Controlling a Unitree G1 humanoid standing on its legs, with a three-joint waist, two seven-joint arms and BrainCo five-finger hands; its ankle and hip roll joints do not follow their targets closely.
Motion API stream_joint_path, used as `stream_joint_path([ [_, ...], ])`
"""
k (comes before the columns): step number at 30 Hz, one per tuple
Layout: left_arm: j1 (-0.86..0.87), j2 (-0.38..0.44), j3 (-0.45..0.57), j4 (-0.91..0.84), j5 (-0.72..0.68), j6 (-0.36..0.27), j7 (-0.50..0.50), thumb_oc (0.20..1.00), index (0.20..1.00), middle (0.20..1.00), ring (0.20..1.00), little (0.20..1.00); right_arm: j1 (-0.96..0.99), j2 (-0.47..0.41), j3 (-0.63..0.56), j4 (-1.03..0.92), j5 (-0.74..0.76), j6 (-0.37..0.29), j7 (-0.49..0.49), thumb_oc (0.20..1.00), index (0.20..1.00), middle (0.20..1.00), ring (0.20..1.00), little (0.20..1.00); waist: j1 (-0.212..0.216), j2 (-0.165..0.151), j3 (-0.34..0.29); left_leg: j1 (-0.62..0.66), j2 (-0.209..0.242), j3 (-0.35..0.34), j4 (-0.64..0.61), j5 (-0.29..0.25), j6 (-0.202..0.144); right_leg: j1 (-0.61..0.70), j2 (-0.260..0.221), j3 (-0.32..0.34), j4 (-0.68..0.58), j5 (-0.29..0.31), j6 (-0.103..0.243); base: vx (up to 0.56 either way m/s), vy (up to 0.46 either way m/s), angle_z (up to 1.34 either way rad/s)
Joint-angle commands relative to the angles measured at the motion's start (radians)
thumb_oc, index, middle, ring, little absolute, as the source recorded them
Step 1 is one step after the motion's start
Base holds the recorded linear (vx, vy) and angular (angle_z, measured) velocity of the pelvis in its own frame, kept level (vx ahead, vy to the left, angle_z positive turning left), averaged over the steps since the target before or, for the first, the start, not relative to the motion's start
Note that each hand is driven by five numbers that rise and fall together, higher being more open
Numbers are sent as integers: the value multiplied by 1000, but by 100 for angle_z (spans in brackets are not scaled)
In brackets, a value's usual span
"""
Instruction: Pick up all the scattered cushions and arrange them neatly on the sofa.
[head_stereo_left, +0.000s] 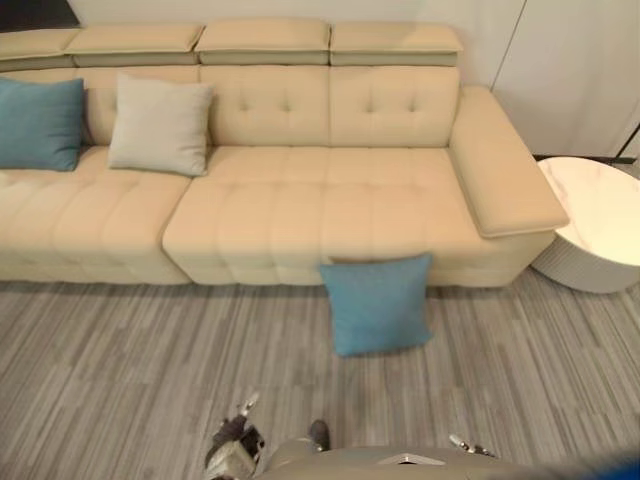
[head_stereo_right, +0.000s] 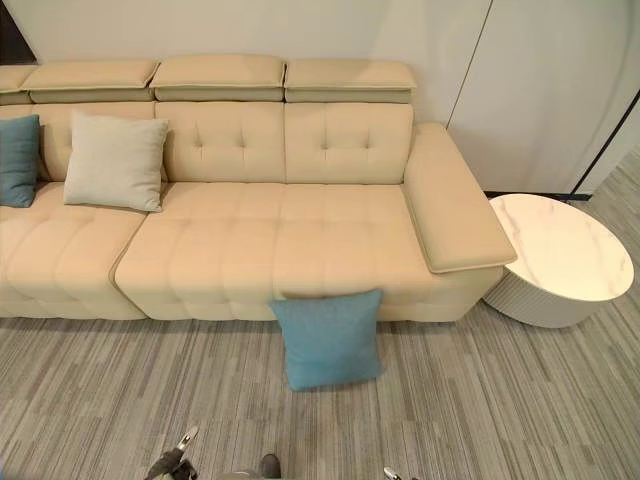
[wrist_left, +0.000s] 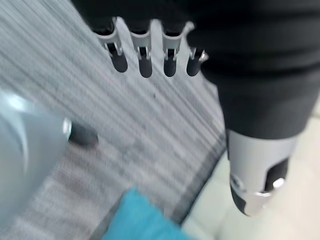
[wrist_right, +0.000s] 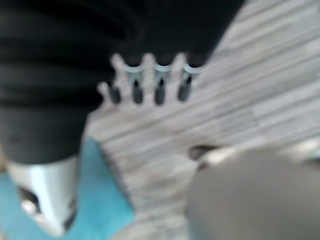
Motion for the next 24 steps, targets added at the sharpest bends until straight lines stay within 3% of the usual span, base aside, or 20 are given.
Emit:
stream_joint_path([
  [1,-14,16,-1,-7,-13,-41,-1,1000,1000,1000,1000,1000,18,-2,12,10,-16,-18,-5,1000,1000,1000,1000,1000,15,-8,-31,125,-14,-36,-138,49,-50,23,-36,101,63,9,36,252,202,23],
  [4,-25,26,-4,-1,-10,-41,-4,1000,1000,1000,1000,1000,15,2,32,39,-27,-21,2,1000,1000,1000,1000,1000,16,-9,-39,143,-23,-52,-156,49,-34,9,-45,90,128,-15,63,131,172,31],
  [6,-45,36,-39,4,14,-33,-8,1000,1000,1000,1000,1000,12,11,36,61,-31,-19,5,1000,1000,1000,1000,1000,18,-6,-33,144,-27,-73,-135,33,-14,-50,-88,70,319,2,129,107,259,39],
  [7,-46,36,-39,5,14,-33,-8,1000,1000,1000,1000,1000,11,11,36,61,-31,-20,5,1000,1000,1000,1000,1000,18,-8,-34,141,-30,-72,-133,32,-12,-56,-92,71,329,-3,131,60,204,46],
  [8,-59,46,-78,14,44,-29,-5,1000,1000,1000,1000,1000,6,12,36,54,-30,-21,8,1000,1000,1000,1000,1000,12,-5,-21,139,-34,-98,-117,23,2,-106,-120,81,468,53,176,47,167,42],
  [11,-69,66,-111,49,75,-25,5,1000,1000,1000,1000,1000,2,15,37,46,-32,-20,6,1000,1000,1000,1000,1000,3,3,-18,146,-33,-128,-112,15,7,-160,-138,128,533,63,169,57,95,42],
  [13,-81,82,-130,55,98,-23,17,1000,1000,1000,1000,1000,-8,18,65,33,-49,-17,6,1000,1000,1000,1000,1000,14,5,-6,157,-13,-133,-116,5,6,-142,-222,80,392,86,153,45,-59,24],
  [14,-81,82,-130,55,98,-23,17,1000,1000,1000,1000,1000,-8,18,66,33,-49,-17,6,1000,1000,1000,1000,1000,13,5,-5,158,-13,-134,-116,5,6,-140,-222,79,391,86,153,51,-104,11],
  [15,-85,80,-138,46,105,-18,13,1000,1000,1000,1000,1000,-24,19,84,37,-61,-13,2,1000,1000,1000,1000,1000,24,4,0,165,-1,-135,-124,1,-1,-136,-267,52,244,123,159,67,-101,9],
  [17,-84,77,-142,44,108,-16,12,1000,1000,1000,1000,1000,-28,17,85,38,-63,-12,1,1000,1000,1000,1000,1000,20,3,6,174,-1,-142,-126,-3,-5,-126,-266,59,192,145,167,71,-101,-14],
  [18,-86,76,-147,58,109,-17,11,1000,1000,1000,1000,1000,-41,14,92,36,-74,-9,2,1000,1000,1000,1000,1000,19,-4,13,181,-5,-159,-113,-15,-12,-142,-262,116,135,198,188,46,-77,-25],
  [20,-83,73,-145,63,104,-15,12,1000,1000,1000,1000,1000,-44,11,99,32,-82,-11,3,1000,1000,1000,1000,1000,19,-6,16,183,-7,-165,-108,-20,-14,-144,-255,142,121,206,192,78,-109,26],
  [22,-81,75,-135,101,96,-13,5,1000,1000,1000,1000,1000,-40,13,123,8,-104,-16,-1,1000,1000,1000,1000,1000,18,-34,2,196,-12,-183,-110,-36,-35,-96,-229,179,52,191,188,119,-247,28],
  [24,-75,77,-139,108,108,-10,-1,1000,1000,1000,1000,1000,-32,13,135,-6,-112,-23,-8,1000,1000,1000,1000,1000,10,-40,-15,208,-2,-188,-134,-36,-48,-87,-207,198,44,167,179,83,-231,17],
])
